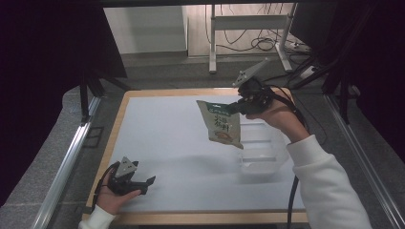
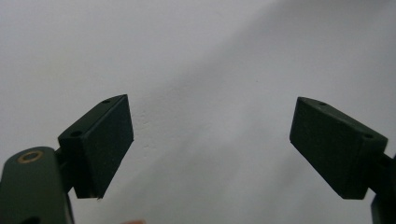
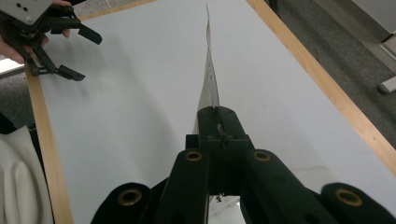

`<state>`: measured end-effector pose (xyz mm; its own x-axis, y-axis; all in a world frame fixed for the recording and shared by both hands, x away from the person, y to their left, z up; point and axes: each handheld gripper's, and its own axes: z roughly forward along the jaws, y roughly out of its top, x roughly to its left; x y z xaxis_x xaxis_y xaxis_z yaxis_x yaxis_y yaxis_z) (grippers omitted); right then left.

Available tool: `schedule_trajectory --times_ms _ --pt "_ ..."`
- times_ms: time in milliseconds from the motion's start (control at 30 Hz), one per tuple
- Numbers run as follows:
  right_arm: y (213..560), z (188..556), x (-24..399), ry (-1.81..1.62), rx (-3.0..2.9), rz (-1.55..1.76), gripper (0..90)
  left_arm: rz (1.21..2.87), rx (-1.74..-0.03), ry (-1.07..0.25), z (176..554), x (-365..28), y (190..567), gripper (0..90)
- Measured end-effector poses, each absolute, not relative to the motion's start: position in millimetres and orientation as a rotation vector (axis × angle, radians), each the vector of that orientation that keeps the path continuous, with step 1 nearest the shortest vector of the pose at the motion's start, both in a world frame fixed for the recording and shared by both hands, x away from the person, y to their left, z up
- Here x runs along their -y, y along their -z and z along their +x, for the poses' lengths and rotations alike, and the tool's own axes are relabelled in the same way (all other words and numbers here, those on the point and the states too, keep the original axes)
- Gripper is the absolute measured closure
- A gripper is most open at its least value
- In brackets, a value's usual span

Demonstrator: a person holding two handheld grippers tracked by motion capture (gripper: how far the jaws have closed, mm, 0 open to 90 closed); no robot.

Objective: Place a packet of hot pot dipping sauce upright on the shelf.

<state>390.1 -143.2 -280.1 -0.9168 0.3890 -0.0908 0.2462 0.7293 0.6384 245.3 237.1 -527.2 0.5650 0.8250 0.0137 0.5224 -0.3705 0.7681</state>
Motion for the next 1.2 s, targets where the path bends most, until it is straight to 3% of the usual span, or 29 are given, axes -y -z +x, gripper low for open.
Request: schedule_trajectory --times_ms 1200 --pt "273.7 397.8 213.5 -0.929 -2.642 0.638 89.6 2.052 -1.099 -0.521 247.7 -237.3 529.0 13.5"
